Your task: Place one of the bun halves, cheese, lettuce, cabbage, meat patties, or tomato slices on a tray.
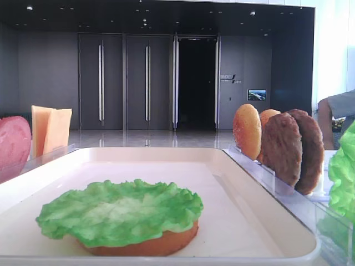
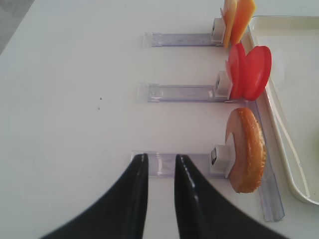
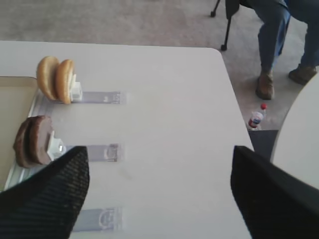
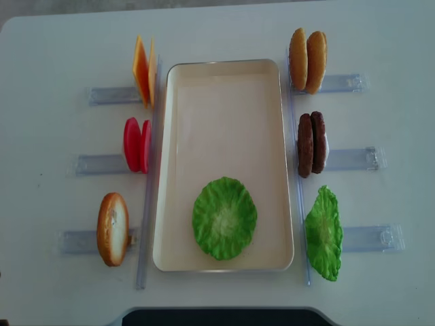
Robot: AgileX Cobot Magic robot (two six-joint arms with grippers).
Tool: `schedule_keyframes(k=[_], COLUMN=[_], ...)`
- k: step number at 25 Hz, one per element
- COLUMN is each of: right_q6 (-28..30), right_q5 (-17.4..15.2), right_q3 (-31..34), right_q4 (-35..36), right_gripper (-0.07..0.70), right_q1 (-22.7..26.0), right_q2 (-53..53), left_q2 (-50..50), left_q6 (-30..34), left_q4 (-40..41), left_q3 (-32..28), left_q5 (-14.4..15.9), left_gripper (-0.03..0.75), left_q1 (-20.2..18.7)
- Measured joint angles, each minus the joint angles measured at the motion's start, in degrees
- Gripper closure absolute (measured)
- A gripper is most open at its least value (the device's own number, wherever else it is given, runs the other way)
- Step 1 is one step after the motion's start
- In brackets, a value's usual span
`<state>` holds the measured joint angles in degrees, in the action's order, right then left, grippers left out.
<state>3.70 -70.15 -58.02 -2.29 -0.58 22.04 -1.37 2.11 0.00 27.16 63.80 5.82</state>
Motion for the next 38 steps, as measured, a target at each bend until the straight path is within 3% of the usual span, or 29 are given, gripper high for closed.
schedule_keyframes(k=[6,17,22,30,38], right_q6=[2.5,1.7,1.2,1.0,1.0], right_q5=[0.0,0.0,0.4,5.5,5.3], right_q3=[3.0,12.9,16.5,26.0,29.0], right_q4=[3.0,3.3,3.5,5.7,6.3], right_gripper=[0.078,0.078,0.078,0.078,0.078], right_q1=[-0.1,-0.1,0.0,0.0,0.0], right_q2=[-8.0,-22.3,-22.6,-22.6,-22.6], left_q2=[0.0,0.0,0.0,0.0,0.0], left_q6=[0.0,0.0,0.0,0.0,0.0], left_q4=[0.0,0.0,0.0,0.0,0.0], left_q3=[0.0,0.0,0.0,0.0,0.0], left_q5=[0.0,0.0,0.0,0.0,0.0], left_gripper=[0.575,0.575,0.575,0.575,0.575], left_q1=[0.0,0.0,0.0,0.0,0.0])
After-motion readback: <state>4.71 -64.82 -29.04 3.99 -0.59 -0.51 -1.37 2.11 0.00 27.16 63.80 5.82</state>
